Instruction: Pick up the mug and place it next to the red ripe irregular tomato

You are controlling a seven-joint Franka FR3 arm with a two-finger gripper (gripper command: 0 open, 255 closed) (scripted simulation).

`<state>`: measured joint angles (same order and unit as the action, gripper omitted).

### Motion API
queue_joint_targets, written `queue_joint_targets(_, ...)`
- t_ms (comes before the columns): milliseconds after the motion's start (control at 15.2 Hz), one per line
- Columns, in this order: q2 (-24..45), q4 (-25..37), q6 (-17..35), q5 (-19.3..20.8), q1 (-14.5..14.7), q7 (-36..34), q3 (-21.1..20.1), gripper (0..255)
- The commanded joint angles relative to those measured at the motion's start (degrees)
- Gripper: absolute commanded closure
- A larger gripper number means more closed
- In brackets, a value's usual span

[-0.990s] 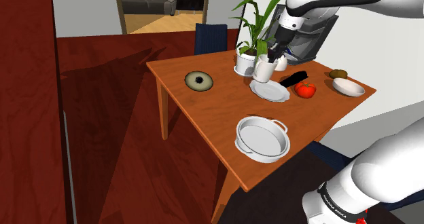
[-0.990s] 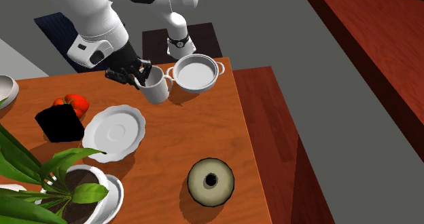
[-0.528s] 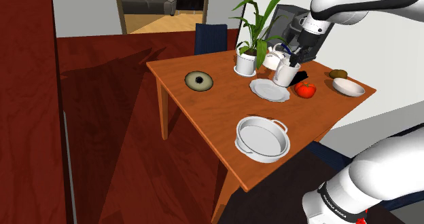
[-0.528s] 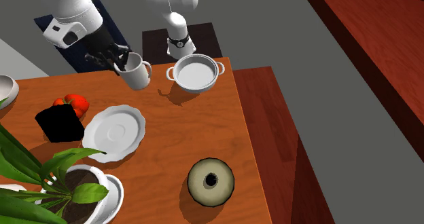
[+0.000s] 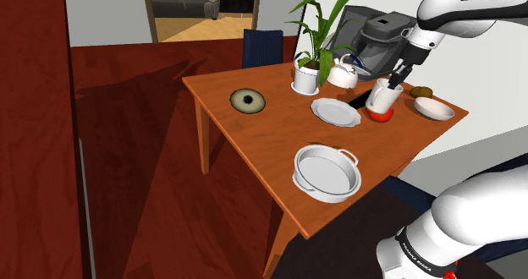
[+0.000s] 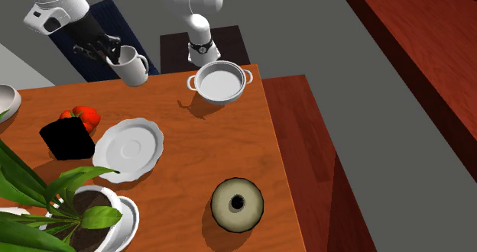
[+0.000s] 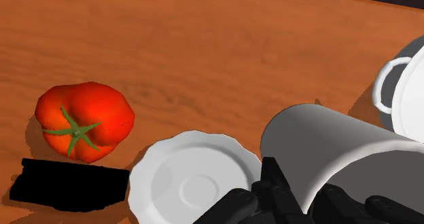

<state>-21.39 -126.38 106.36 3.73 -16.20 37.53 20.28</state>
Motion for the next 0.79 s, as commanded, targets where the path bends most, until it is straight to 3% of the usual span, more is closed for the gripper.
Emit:
queue_joint_targets(0, -1.4, -0.7, -0.6, 1.1, -1.4, 2.7, 1.9, 255)
queue_joint_targets(726, -1.5, 1.8, -2.4, 5.3, -6.9, 17.8, 12.9, 255)
